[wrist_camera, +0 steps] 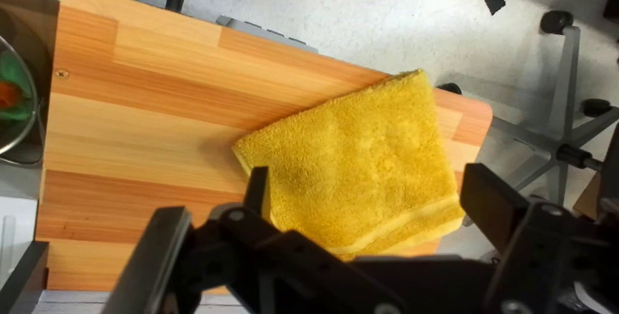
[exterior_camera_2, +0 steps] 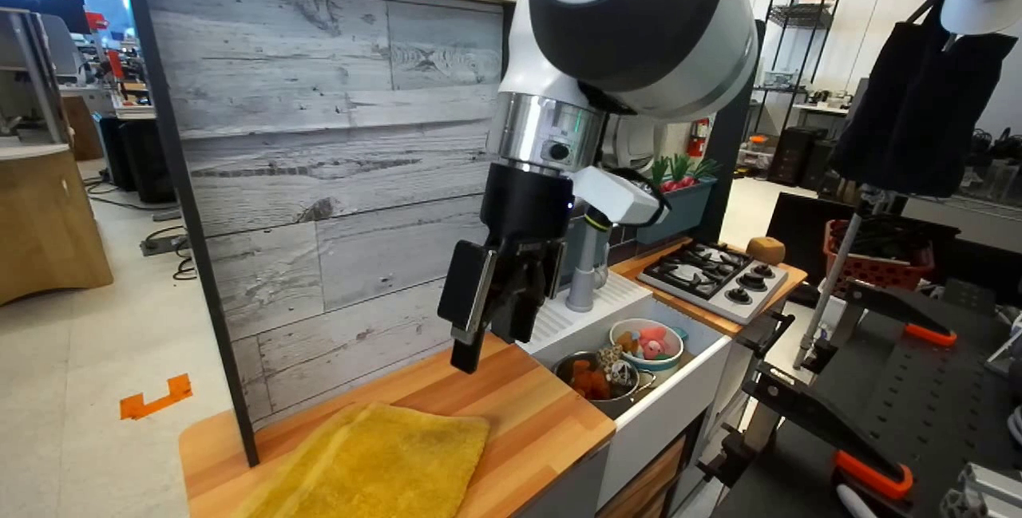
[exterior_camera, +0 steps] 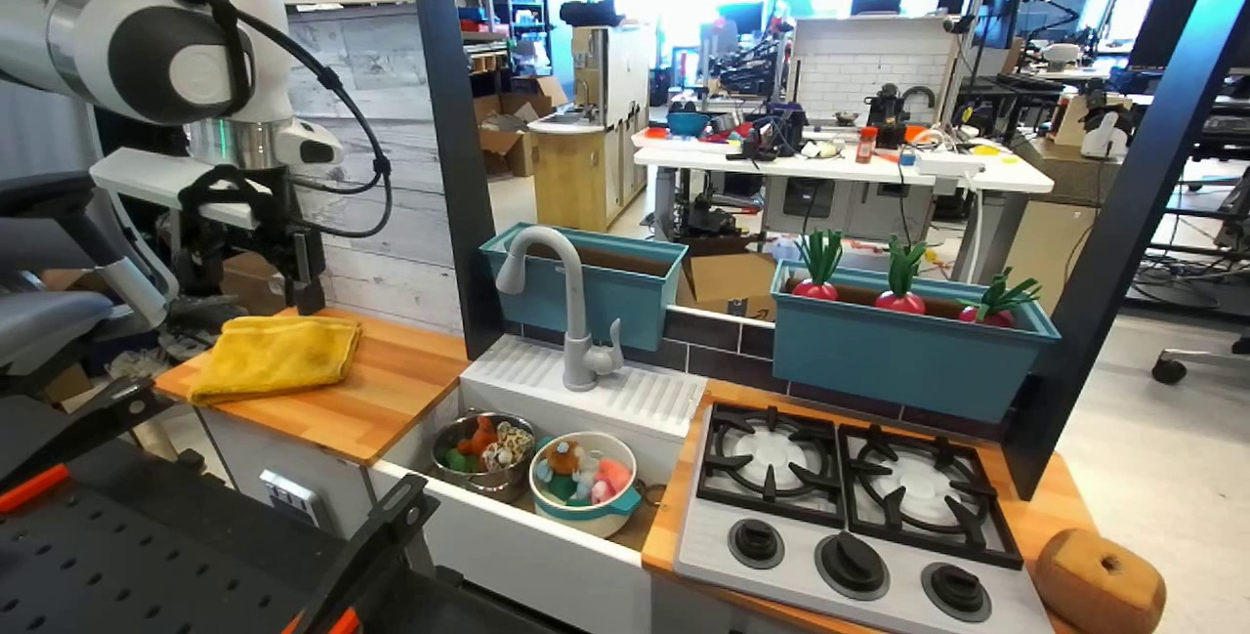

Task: Pick up all the plush toys from the counter and the stove, then wipe the counter

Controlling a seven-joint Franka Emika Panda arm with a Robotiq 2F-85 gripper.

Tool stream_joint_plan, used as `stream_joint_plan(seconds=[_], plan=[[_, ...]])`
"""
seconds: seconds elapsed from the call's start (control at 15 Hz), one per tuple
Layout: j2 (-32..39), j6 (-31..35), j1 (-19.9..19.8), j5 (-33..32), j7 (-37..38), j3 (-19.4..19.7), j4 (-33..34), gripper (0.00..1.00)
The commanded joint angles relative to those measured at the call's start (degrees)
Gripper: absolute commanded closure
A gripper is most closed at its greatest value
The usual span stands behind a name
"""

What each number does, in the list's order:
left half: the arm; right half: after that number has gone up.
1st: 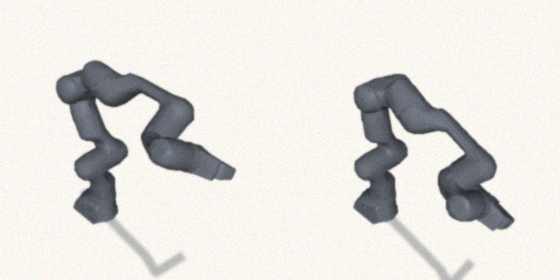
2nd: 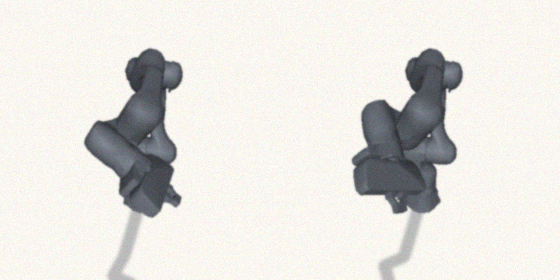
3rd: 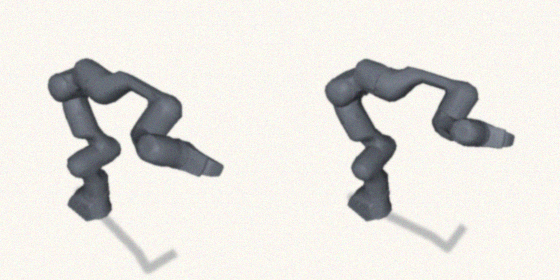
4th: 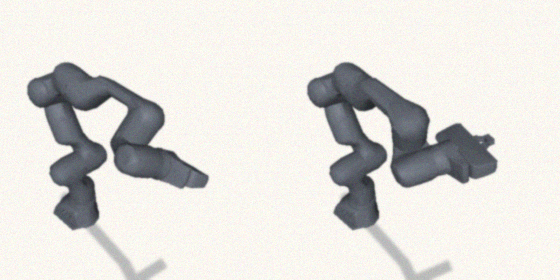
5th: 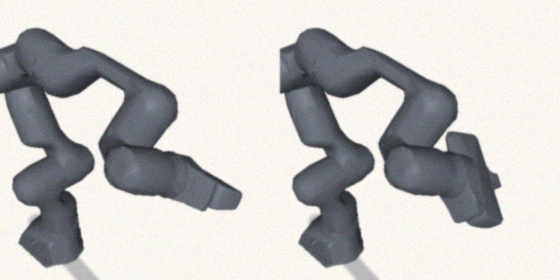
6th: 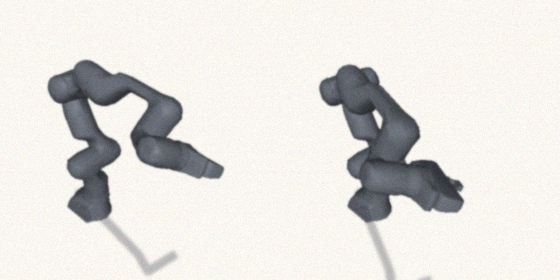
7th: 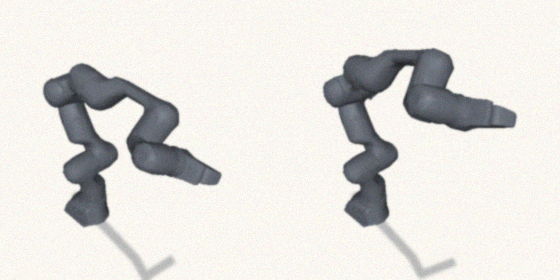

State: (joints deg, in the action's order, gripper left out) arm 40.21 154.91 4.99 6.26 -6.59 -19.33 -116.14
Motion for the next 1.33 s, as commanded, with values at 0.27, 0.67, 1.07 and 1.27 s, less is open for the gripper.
stream_joint_plan(seconds=[0.27, 0.67, 1.07, 1.27], plan=[[9.9, 3.8, 19.4, -10.5, 16.5, 15.7, 13.8, 0.00], [21.9, 8.3, 21.6, -6.9, 21.0, 13.1, 23.9, 0.00], [23.8, 5.2, 24.0, -7.2, 22.2, 15.2, 26.0, 0.00], [28.3, 4.9, 26.2, -7.3, 24.8, 17.8, 31.2, 0.00]])
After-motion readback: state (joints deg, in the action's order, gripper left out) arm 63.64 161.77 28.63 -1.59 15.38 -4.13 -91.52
